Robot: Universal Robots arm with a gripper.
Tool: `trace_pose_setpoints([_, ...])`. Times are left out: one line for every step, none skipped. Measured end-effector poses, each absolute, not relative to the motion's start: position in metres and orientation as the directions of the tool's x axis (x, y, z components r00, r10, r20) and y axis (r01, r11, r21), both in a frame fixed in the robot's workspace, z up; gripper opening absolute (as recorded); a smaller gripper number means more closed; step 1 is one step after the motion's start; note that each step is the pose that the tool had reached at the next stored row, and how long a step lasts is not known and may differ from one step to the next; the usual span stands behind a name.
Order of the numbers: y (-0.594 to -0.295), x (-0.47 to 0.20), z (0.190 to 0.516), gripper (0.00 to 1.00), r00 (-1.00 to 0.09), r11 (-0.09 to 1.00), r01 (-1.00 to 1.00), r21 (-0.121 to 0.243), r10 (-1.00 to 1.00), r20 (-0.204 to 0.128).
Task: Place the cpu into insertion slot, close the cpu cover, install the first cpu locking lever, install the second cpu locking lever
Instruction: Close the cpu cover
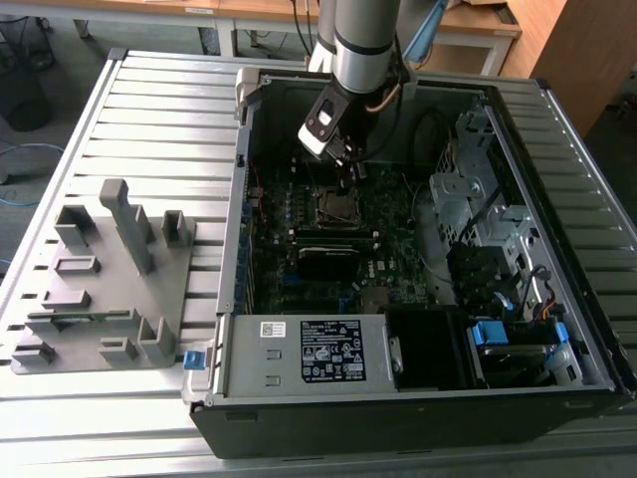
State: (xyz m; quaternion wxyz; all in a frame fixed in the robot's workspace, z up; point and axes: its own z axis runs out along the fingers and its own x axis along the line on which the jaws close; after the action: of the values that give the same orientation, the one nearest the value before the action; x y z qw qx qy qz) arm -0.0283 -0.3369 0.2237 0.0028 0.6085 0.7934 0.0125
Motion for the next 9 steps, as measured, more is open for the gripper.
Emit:
trace_pose_setpoints([-0.3369,-0.0283,0.2237,0.11,-0.271,0.271,0.962,0.023,0.962,0.011])
trace_pose_setpoints([-0.3369,-0.0283,0.2237,0.11,-0.286,0.286,0.958,0.023,0.958,0.011])
trace_pose_setpoints([-0.3369,-0.0283,0.2237,0.11,-0.303,0.302,0.953,0.023,0.953,0.011])
trace_pose_setpoints([-0.3369,-0.0283,0.2236,0.11,-0.320,0.320,0.947,0.023,0.947,0.011])
trace_pose_setpoints([-0.3369,-0.0283,0.2236,0.11,-0.338,0.337,0.941,0.023,0.941,0.011])
trace_pose_setpoints([-0.3369,-0.0283,0.2237,0.11,-0.355,0.354,0.935,0.023,0.935,0.011])
trace_pose_setpoints([-0.3369,-0.0283,0.2236,0.11,-0.371,0.371,0.928,0.023,0.928,0.011])
trace_pose_setpoints([-0.3369,-0.0283,0.2236,0.11,-0.388,0.388,0.921,0.023,0.922,0.011])
trace_pose_setpoints([-0.3369,-0.0283,0.2236,0.11,-0.405,0.404,0.914,0.023,0.914,0.011])
